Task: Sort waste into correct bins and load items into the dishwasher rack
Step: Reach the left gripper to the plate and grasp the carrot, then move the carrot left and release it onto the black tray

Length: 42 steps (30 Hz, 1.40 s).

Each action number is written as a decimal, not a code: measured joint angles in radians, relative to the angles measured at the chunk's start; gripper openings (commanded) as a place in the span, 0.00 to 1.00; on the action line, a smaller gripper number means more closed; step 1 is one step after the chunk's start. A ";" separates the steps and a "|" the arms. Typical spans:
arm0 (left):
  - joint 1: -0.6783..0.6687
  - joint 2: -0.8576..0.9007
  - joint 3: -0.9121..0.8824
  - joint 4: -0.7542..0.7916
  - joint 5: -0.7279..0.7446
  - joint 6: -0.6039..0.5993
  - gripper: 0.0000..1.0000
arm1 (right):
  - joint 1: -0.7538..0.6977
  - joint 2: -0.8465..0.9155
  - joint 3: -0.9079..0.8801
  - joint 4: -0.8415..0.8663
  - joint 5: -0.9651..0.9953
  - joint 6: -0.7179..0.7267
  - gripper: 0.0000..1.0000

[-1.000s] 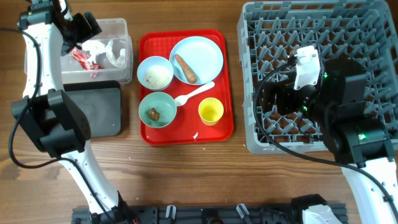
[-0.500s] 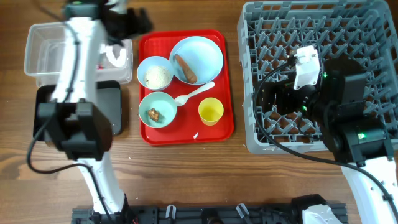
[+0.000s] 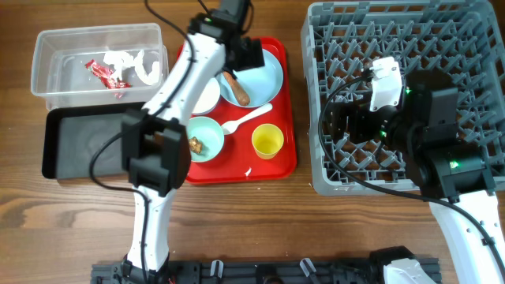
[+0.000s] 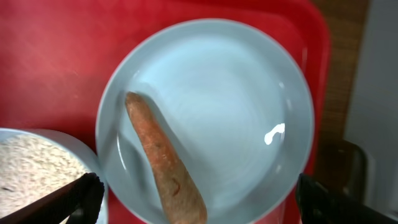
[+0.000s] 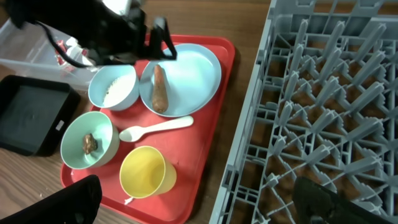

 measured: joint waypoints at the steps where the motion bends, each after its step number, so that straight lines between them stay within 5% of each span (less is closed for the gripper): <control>1: -0.008 0.013 0.000 0.001 -0.011 -0.013 1.00 | 0.000 0.001 0.000 -0.004 0.000 0.000 1.00; 15: -0.022 0.120 -0.003 0.022 -0.044 -0.100 0.97 | 0.000 0.001 0.000 -0.013 0.000 0.000 1.00; 21: -0.030 0.136 -0.005 0.036 -0.038 -0.103 0.86 | 0.000 0.001 0.000 -0.013 0.000 0.000 1.00; 24: -0.034 0.146 -0.005 0.040 -0.038 -0.109 0.64 | 0.000 0.001 0.000 -0.013 0.000 0.000 1.00; 27: -0.037 0.154 -0.005 0.039 -0.045 -0.113 0.26 | 0.000 0.001 0.000 -0.018 0.000 0.000 1.00; 29: -0.037 0.156 -0.005 0.038 -0.046 -0.117 0.14 | 0.000 0.001 0.000 -0.018 0.000 0.000 1.00; 42: -0.029 0.149 0.028 0.023 -0.037 -0.076 0.05 | 0.000 0.001 0.000 -0.019 0.000 0.000 1.00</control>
